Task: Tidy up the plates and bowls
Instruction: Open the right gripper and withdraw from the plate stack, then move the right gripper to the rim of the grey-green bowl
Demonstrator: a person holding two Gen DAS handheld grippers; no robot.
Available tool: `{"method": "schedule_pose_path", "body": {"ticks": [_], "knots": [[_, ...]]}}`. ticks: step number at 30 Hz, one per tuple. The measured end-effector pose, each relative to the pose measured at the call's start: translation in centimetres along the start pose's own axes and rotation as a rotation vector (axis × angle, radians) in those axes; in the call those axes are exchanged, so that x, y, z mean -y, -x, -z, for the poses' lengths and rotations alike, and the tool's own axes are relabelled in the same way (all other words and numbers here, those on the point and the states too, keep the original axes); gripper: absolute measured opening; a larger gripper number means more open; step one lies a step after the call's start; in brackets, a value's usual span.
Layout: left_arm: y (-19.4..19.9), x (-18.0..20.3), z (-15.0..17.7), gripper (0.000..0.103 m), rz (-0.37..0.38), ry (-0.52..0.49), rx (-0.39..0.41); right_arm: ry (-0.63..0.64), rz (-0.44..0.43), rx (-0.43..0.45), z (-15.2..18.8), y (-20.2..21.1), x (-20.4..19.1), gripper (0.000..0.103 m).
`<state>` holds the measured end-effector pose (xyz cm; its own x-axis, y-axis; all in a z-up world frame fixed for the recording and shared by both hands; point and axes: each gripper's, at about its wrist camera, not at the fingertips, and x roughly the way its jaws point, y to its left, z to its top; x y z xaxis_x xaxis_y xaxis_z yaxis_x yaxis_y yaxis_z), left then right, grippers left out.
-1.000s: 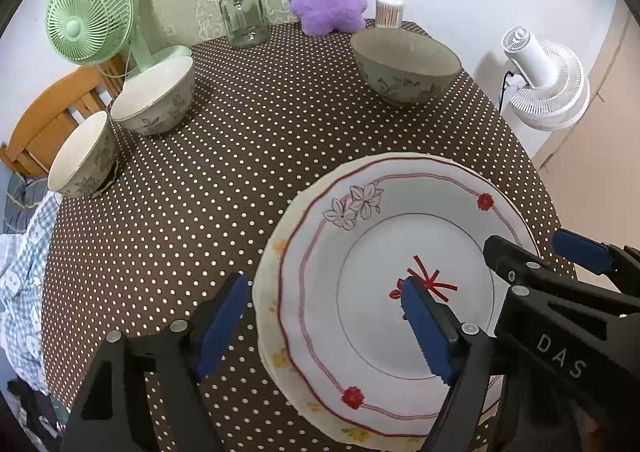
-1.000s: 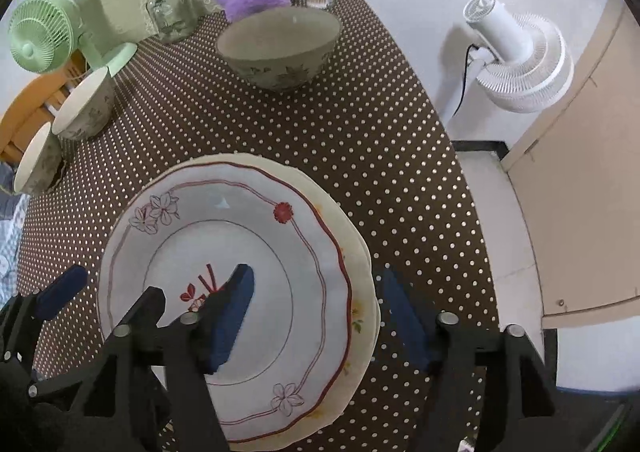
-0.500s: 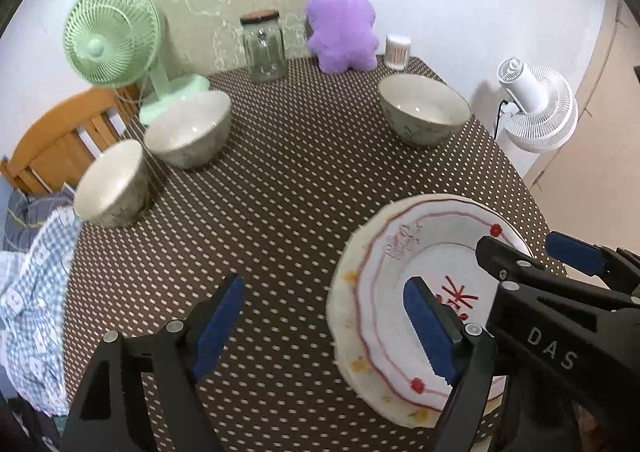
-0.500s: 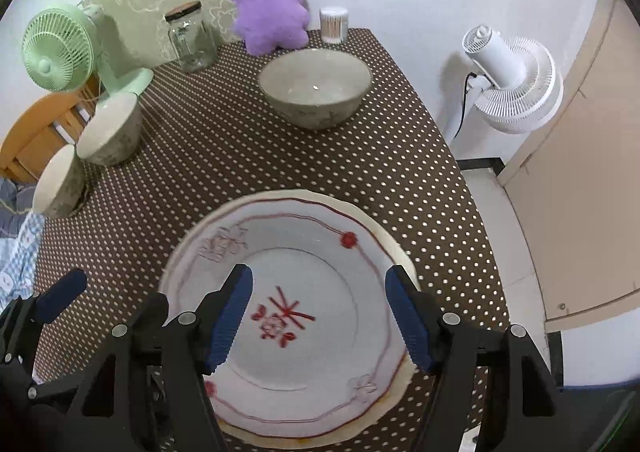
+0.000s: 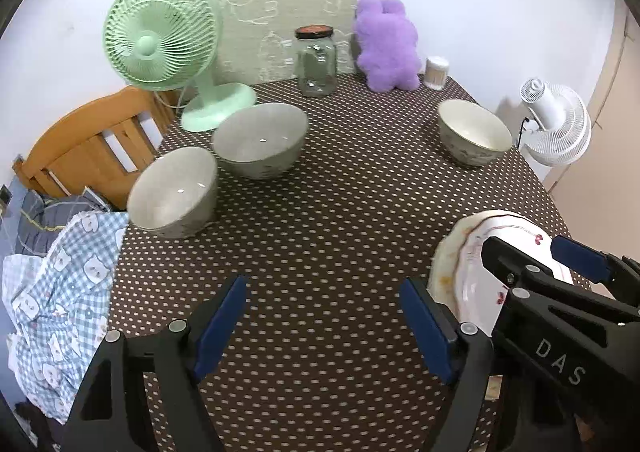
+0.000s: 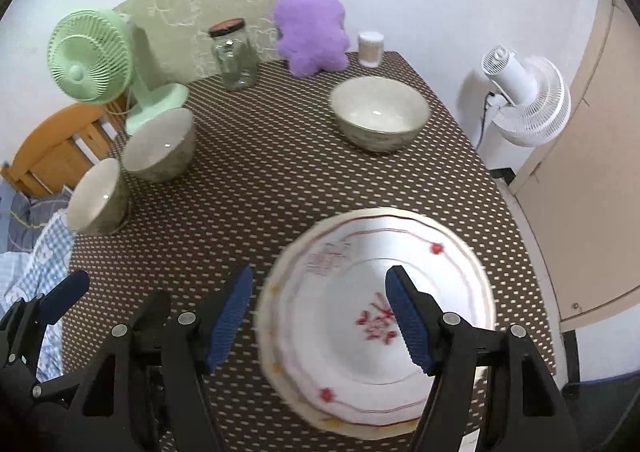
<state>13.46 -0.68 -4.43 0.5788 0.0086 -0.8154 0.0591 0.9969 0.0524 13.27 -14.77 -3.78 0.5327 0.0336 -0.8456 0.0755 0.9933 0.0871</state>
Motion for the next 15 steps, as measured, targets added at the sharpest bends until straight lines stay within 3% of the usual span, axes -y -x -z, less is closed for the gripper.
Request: {"method": "schedule_pose_path", "body": {"ticks": [15], "knots": [[-1.3,-8.3,-0.1,0.067,0.029,0.049,-0.011,0.017,0.008,0.017,0.2,-0.7,-9.1,0.072]]}}
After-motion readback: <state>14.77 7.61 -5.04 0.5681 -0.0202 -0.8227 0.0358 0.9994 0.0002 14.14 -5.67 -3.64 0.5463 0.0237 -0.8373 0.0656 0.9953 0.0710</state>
